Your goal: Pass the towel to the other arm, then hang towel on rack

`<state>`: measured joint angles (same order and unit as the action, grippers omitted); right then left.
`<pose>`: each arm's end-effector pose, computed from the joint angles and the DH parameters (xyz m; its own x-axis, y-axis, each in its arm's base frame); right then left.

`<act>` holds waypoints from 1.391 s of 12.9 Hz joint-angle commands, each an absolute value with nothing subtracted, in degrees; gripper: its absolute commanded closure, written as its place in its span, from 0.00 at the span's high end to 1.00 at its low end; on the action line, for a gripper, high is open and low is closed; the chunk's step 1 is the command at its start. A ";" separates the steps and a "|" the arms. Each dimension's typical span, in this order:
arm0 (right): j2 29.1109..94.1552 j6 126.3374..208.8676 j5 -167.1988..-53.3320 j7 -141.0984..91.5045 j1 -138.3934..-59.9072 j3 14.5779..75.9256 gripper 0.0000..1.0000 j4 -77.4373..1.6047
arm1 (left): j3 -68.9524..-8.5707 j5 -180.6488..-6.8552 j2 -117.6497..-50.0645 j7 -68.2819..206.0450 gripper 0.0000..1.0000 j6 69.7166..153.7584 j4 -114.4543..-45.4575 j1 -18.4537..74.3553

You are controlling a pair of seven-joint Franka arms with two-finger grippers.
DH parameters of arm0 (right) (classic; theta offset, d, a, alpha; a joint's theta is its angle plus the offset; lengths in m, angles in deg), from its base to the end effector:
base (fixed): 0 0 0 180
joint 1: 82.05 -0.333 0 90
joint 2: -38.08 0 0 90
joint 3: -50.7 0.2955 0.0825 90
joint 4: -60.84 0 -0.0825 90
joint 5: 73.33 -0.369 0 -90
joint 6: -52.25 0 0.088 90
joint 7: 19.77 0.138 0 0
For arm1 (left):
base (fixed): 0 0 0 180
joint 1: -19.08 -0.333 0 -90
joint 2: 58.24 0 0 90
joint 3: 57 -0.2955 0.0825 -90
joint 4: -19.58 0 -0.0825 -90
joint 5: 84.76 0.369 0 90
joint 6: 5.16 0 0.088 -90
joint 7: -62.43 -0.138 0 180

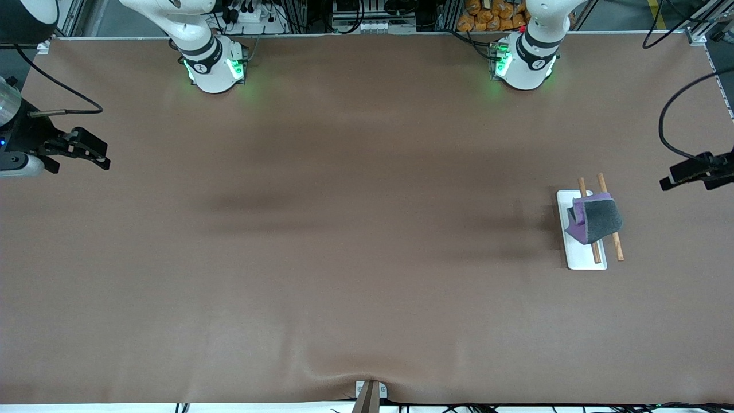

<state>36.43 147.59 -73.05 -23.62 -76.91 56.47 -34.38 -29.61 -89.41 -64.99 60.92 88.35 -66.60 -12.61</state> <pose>0.5396 0.0059 0.5548 0.9964 0.0786 0.0301 0.0783 -0.9969 0.0098 0.5742 0.0459 0.5514 0.9980 0.0579 0.0263 0.0539 -0.9895 0.1341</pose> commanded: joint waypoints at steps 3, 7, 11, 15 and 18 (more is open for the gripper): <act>40.27 144.81 -73.68 -23.37 -78.27 56.41 1.00 -27.94 | -25.89 -84.78 -60.88 62.69 1.00 87.91 -67.78 -13.27; 40.37 144.44 -73.68 -23.54 -78.71 56.33 1.00 -27.66 | -23.96 -84.23 -60.09 63.92 1.00 86.33 -66.55 -13.18; 40.28 144.18 -73.60 -23.46 -80.11 56.41 1.00 -27.66 | -37.87 -84.32 -58.59 64.71 1.00 83.79 -66.90 3.10; 40.28 144.27 -72.81 -23.98 -80.30 56.33 1.00 -27.58 | -49.67 -84.32 -58.41 66.29 1.00 82.03 -66.99 15.79; 40.19 144.18 -72.89 -23.46 -80.03 56.06 1.00 -27.49 | -54.26 -84.58 -57.45 68.05 1.00 81.06 -67.60 21.61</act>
<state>39.48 145.35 -73.05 -23.63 -80.26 56.15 -29.30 -51.53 -85.40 -59.47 66.24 82.15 -66.46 18.12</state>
